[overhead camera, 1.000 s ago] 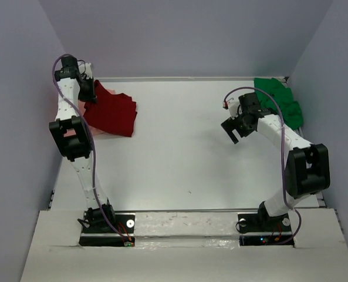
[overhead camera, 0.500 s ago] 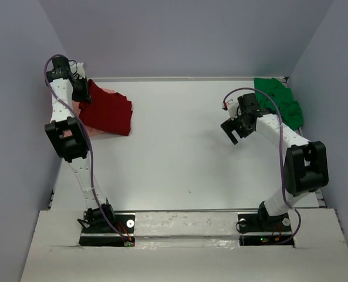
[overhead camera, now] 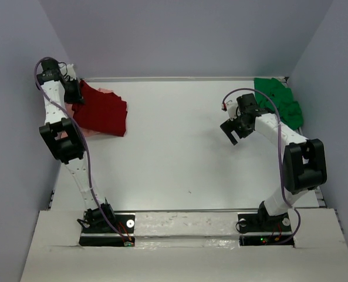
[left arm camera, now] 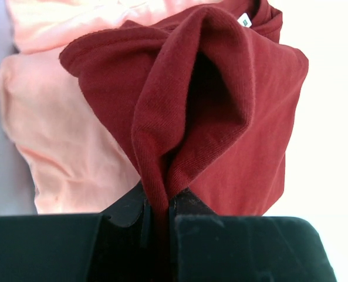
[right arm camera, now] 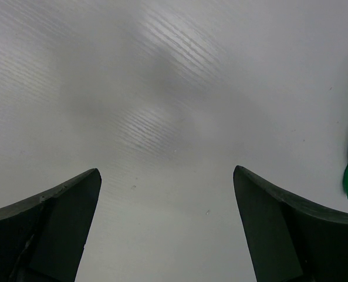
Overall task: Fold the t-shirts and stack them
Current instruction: Neatly place the folded tshirt to the corner
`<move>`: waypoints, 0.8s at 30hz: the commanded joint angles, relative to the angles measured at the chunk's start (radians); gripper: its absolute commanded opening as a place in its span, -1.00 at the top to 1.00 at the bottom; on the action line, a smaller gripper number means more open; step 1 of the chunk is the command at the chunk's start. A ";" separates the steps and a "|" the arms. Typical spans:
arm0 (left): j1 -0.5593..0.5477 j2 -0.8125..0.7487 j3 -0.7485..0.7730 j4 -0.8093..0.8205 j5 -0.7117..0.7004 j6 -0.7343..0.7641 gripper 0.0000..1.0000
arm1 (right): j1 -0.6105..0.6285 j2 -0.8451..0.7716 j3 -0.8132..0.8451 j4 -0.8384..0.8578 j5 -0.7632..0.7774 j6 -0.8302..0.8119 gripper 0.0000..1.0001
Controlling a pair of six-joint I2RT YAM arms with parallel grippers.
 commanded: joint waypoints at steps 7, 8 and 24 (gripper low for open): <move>0.085 -0.088 0.056 0.011 0.053 -0.005 1.00 | -0.007 0.021 0.051 0.019 0.005 0.001 -0.99; 0.093 -0.089 0.058 0.009 0.057 -0.005 1.00 | -0.007 0.024 0.053 0.019 0.006 0.002 -0.99; 0.036 -0.091 -0.014 -0.026 0.210 0.057 1.00 | -0.007 0.046 0.068 0.003 -0.013 0.005 -0.99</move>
